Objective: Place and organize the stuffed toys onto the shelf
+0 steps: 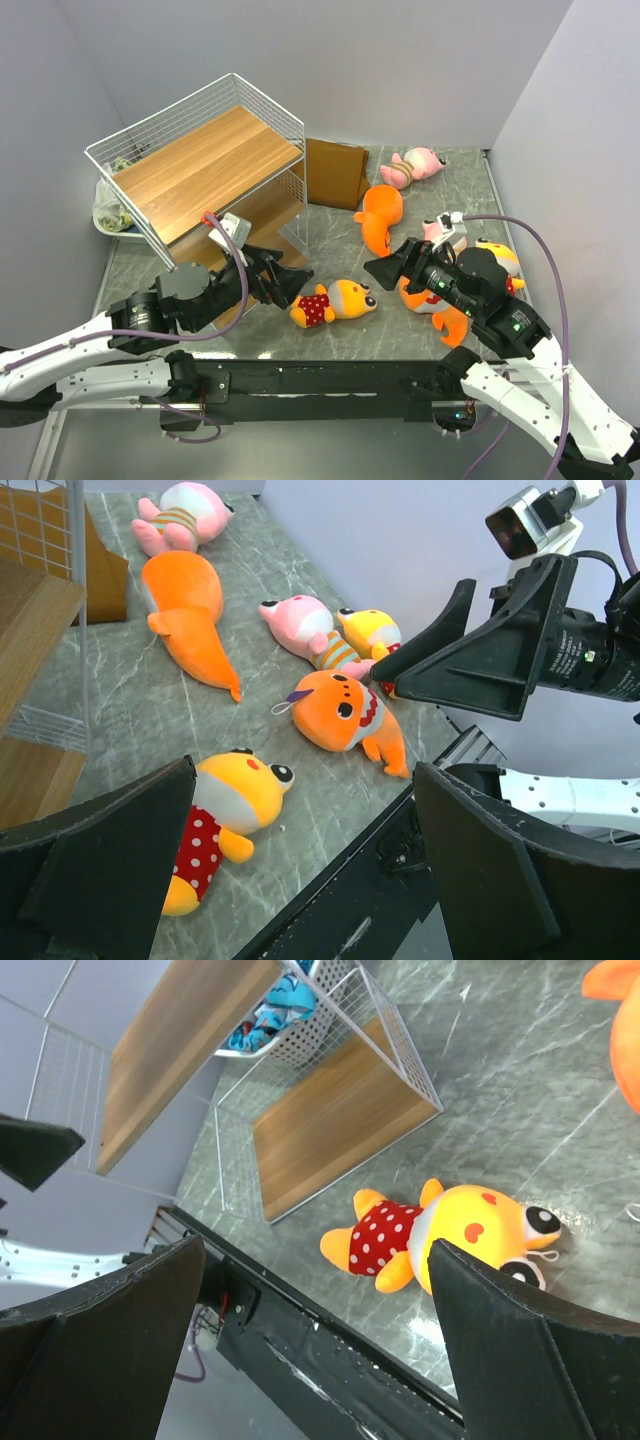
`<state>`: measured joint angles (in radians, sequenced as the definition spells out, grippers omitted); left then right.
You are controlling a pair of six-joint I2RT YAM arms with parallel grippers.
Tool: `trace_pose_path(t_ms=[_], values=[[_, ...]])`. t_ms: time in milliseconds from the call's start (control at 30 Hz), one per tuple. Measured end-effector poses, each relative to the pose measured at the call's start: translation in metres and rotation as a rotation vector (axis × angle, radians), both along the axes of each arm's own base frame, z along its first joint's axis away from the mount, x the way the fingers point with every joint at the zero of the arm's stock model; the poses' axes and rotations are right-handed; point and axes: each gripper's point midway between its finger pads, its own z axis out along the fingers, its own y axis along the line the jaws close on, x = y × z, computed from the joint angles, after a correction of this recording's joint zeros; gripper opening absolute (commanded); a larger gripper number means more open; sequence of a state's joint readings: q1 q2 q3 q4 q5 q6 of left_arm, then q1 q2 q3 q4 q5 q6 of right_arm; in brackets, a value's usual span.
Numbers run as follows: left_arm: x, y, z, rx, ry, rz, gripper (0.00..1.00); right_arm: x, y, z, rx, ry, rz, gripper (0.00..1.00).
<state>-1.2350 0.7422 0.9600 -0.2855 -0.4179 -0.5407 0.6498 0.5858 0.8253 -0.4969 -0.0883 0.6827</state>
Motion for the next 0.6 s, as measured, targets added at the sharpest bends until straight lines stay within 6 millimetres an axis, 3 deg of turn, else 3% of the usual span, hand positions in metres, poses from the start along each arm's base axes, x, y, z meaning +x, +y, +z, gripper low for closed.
trace_pose_path(t_ms=[600], values=[[-0.004,0.000,-0.001,0.009,0.003,-0.021,0.96,0.017,-0.025,-0.023,-0.010,0.129,-0.230,1.00]])
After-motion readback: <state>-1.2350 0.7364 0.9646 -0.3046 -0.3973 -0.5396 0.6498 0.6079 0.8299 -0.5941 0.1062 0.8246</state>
